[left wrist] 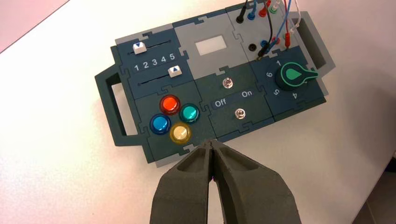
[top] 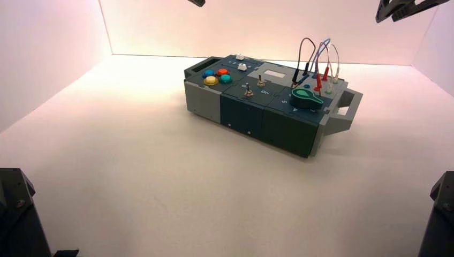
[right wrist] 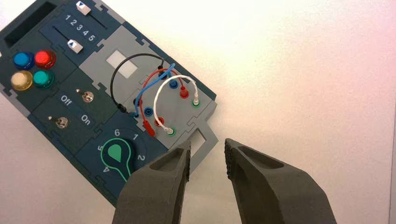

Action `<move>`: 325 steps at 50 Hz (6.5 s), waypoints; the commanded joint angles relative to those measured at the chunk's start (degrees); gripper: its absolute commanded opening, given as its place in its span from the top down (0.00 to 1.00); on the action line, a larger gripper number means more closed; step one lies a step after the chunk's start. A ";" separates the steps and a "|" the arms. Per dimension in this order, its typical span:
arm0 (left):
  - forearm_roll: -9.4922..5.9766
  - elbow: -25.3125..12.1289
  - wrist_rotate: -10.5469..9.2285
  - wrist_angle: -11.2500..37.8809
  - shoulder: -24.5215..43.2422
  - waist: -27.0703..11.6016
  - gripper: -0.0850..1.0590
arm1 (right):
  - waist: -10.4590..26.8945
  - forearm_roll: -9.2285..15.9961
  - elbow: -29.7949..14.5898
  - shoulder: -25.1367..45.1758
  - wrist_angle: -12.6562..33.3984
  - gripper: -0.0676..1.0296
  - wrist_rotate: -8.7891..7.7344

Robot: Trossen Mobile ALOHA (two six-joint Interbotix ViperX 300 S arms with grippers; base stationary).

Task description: Insert the red wire.

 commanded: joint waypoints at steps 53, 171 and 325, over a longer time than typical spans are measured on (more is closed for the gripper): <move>-0.26 0.00 4.83 -0.18 -3.87 -1.58 0.95 | 9.05 1.05 -2.46 0.62 12.39 0.57 -1.05; -2.81 -0.26 5.27 1.05 -3.25 -4.66 0.95 | 10.63 4.22 -17.49 33.05 8.70 0.57 -14.33; -2.64 -0.26 5.19 1.23 -3.34 -4.22 0.95 | 9.84 2.99 -6.77 24.35 -10.46 0.96 -2.81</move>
